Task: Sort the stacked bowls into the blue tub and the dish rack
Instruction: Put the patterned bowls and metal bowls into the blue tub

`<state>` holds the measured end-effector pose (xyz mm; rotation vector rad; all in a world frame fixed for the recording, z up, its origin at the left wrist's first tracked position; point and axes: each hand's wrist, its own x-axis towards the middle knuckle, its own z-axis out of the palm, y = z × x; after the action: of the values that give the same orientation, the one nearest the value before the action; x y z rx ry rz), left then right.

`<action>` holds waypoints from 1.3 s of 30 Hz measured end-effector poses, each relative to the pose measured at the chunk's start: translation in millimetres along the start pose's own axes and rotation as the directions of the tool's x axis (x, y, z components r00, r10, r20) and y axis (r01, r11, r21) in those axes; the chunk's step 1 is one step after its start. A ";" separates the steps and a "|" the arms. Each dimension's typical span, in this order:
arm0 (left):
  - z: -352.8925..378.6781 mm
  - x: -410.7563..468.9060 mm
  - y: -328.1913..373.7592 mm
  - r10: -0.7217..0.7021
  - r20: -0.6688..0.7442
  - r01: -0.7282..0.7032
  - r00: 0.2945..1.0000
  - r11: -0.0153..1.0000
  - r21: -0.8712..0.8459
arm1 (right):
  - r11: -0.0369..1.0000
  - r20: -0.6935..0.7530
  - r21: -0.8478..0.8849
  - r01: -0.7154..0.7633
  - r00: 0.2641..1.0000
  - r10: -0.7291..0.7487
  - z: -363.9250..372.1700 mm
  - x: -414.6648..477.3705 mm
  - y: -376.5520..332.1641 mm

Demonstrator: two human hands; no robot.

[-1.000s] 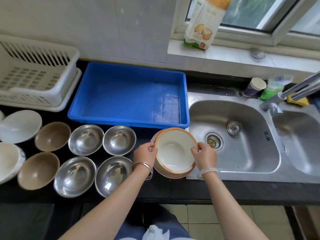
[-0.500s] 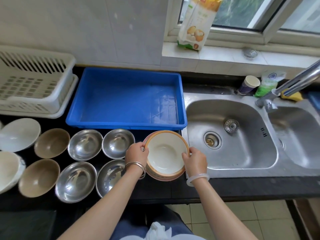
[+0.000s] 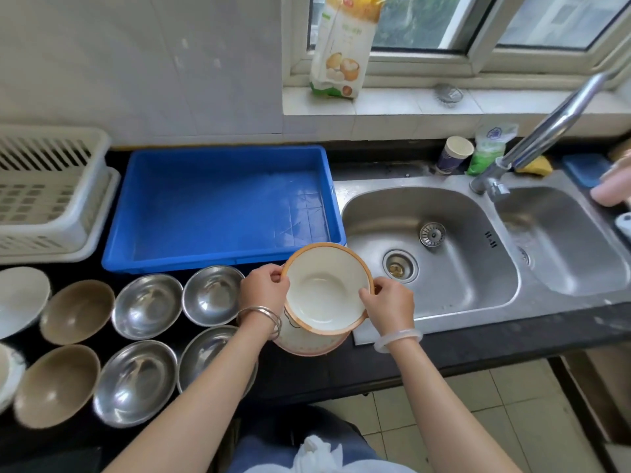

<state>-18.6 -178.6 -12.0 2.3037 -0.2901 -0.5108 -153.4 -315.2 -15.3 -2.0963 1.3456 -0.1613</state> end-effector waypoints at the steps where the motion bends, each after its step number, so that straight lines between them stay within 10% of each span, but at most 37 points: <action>1: 0.6 0.7 7.1 0.014 0.017 -0.014 1.000 1.000 -0.009 | 1.000 -0.026 0.002 0.003 1.000 -0.003 -6.9 1.3 0.4; 16: 86.2 -26.8 58.1 0.043 0.379 0.015 0.925 0.989 -0.149 | 0.967 -0.141 -0.013 -0.255 0.958 0.251 -69.7 3.3 82.4; 39: 114.4 -38.3 43.8 0.029 0.384 -0.006 0.923 0.998 -0.061 | 0.944 -0.046 0.109 -0.313 0.947 0.319 -43.4 -2.4 126.0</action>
<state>-105.9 -267.1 -43.7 2.1281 -0.4779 -0.9529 -270.5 -367.1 -52.0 -1.7779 1.6566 -0.1565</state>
